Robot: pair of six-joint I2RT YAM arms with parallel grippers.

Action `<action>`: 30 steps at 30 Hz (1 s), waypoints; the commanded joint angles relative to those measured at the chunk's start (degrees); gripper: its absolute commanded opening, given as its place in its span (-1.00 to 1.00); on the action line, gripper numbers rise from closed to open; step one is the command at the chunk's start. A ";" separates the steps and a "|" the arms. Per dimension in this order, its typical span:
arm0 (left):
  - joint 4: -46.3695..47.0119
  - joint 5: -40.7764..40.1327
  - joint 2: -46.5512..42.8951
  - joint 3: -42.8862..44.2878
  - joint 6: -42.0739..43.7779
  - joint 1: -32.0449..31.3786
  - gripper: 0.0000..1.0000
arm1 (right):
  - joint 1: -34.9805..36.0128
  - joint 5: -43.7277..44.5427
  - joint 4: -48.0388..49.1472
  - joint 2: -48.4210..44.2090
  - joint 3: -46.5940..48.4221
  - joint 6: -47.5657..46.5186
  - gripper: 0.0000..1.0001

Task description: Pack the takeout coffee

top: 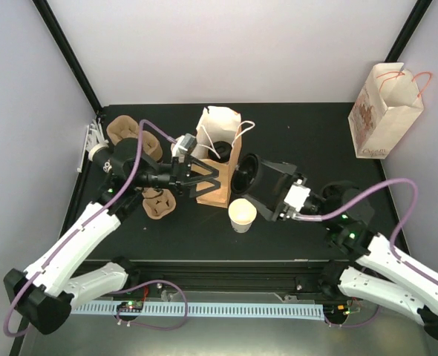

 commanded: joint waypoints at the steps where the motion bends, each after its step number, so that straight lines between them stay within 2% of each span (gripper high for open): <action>1: -22.16 -3.69 -4.75 4.59 18.42 4.48 0.97 | 0.51 5.34 -15.71 -7.05 0.67 3.55 0.42; 7: -32.81 -7.92 -11.37 3.03 27.67 11.86 0.97 | 0.53 7.01 -34.79 -13.46 1.81 15.70 0.43; 8: -42.94 -14.14 -12.73 5.28 37.21 13.07 0.97 | 0.47 9.03 -43.73 -12.82 3.51 26.29 0.43; 10: -48.56 -19.16 -13.22 6.81 42.33 13.07 0.97 | 0.54 10.33 -49.09 -11.43 4.46 33.03 0.43; 13: -52.13 -24.01 -14.55 5.91 46.63 12.99 0.97 | 0.53 10.67 -57.37 -8.03 6.52 41.61 0.42; 20: -46.16 -25.60 -19.04 -5.70 43.46 9.78 0.97 | 0.45 12.35 -72.08 -2.43 8.75 53.00 0.42; 25: -39.72 -35.23 -22.46 -13.70 39.48 0.87 0.96 | 0.45 13.00 -81.50 3.60 12.21 55.01 0.43; 30: -29.78 -43.01 -26.15 -23.34 35.16 -7.19 0.96 | 0.45 14.53 -87.35 10.64 14.82 53.00 0.45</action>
